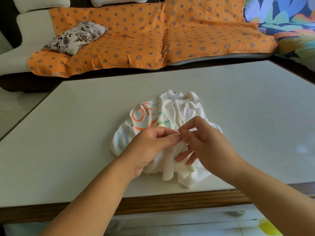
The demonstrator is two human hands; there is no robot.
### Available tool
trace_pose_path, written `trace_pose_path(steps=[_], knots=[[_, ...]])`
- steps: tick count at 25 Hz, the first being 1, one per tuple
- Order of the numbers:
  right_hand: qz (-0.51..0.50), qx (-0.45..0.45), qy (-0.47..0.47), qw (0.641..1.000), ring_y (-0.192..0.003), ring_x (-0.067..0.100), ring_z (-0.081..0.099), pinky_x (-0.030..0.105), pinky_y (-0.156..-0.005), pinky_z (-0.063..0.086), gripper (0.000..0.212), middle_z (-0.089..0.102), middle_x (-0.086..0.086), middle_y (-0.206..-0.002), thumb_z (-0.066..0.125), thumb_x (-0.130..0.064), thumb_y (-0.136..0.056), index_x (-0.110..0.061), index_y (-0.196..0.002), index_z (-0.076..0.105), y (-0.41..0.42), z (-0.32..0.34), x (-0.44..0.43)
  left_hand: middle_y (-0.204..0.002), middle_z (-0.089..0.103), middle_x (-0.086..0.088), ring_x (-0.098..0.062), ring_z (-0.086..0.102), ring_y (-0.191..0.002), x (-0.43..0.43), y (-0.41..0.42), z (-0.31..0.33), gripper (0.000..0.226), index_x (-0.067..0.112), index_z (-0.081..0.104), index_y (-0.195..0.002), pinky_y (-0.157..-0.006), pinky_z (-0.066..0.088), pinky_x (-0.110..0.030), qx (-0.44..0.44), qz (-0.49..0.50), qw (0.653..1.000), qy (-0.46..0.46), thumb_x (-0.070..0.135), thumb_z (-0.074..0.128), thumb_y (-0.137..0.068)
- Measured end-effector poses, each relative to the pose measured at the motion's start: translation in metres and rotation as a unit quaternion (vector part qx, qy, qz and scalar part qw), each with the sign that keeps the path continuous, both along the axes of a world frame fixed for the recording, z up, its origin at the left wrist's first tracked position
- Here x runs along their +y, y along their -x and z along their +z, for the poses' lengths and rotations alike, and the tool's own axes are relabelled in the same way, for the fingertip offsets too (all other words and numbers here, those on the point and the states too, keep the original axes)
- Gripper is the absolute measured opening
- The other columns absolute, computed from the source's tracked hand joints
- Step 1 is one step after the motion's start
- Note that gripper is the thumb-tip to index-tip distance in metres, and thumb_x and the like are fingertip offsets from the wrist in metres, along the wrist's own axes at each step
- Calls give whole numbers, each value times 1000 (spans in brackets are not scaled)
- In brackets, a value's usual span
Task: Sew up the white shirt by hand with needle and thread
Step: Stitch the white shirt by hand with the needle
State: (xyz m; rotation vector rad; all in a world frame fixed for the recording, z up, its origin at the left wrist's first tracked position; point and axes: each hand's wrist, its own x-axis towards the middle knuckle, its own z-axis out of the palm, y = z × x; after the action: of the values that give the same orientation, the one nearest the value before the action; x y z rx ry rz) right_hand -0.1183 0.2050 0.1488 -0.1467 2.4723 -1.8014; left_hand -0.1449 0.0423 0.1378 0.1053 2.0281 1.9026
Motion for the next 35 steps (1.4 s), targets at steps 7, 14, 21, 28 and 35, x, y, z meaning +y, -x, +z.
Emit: trace_pose_path(steps=[7, 14, 21, 28, 35], knots=[[-66, 47, 49, 996, -50, 4, 54, 17, -51, 42, 11, 74, -14, -86, 53, -19, -99, -16, -89, 56, 21, 1, 5, -99, 77, -1, -11, 71, -98, -5, 1, 5, 23, 15, 77, -100, -83, 51, -15, -46, 12, 999, -9, 22, 74, -78], [-112, -112, 443, 882, -70, 30, 74, 37, -65, 62, 17, 67, 14, -68, 39, -3, -102, -7, -91, 50, 51, 7, 33, -99, 77, -2, -13, 69, -103, -9, -1, 5, 30, 16, 79, -92, -100, 45, -27, -38, 12, 999, 12, 32, 76, -67], [-253, 19, 208, 945, -89, 20, 74, 38, -89, 54, 8, 74, 4, -78, 51, -22, -100, -22, -93, 55, 75, -4, 66, -92, 76, -3, -11, 70, -90, -21, 0, 8, 24, 17, 80, -85, -90, 49, -26, -56, -20, 998, 10, 28, 75, -64], [-297, 60, -85, 949, -43, 1, 49, 24, -46, 29, 11, 71, -7, -81, 49, -29, -100, -24, -104, 58, 78, -18, 95, -85, 76, -6, -13, 72, -80, -33, 0, 17, 14, 16, 80, -79, -74, 55, -22, -76, -32, 997, 5, 19, 73, -67], [-296, 39, -164, 940, -53, 15, 48, 24, -49, 33, 16, 72, 1, -83, 46, -27, -99, -23, -105, 61, 78, -26, 116, -83, 75, -8, -16, 71, -75, -45, 3, 23, 8, 14, 80, -77, -69, 57, -23, -82, -45, 995, 27, 12, 81, -69]])
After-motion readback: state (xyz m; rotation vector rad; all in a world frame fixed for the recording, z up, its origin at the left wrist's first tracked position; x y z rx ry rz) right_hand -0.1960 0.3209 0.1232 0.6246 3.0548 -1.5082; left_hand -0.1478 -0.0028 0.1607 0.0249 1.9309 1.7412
